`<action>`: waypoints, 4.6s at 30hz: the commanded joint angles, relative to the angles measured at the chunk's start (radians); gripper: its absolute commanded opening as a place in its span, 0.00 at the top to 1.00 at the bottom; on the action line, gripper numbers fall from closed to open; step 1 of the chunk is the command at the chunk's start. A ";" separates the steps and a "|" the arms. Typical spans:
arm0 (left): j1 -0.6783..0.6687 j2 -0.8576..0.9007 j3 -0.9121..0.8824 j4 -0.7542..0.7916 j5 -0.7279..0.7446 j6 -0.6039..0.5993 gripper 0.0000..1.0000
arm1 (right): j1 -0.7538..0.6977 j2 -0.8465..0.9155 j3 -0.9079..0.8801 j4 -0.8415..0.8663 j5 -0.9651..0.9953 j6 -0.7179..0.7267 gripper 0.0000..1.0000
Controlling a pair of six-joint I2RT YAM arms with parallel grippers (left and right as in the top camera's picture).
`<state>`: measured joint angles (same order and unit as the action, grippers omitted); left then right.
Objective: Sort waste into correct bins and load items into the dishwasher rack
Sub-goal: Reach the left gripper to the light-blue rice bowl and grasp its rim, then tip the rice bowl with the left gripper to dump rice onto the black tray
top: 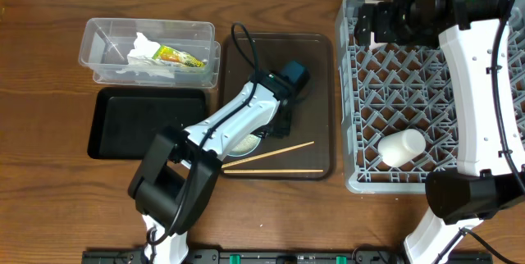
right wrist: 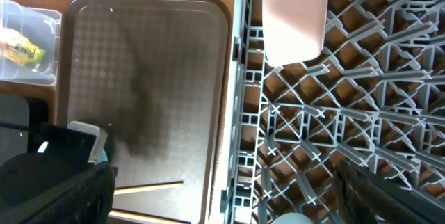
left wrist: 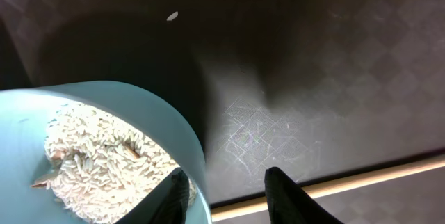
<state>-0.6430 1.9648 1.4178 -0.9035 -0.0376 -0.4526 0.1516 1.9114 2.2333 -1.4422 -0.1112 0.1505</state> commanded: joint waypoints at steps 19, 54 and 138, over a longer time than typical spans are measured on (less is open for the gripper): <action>0.054 -0.083 0.032 -0.109 0.165 0.074 0.94 | -0.010 -0.007 0.015 -0.012 0.010 0.008 0.02; 1.061 -0.237 -0.167 -0.217 1.297 0.737 0.94 | -0.006 -0.007 -0.006 -0.017 0.035 -0.009 0.02; 0.553 -0.544 -0.306 0.368 0.755 0.132 0.93 | 0.009 -0.007 -0.018 -0.016 0.048 -0.009 0.01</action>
<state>0.0418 1.4506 1.1046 -0.5312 1.0798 -0.3420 0.1520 1.9114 2.2223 -1.4590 -0.0704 0.1490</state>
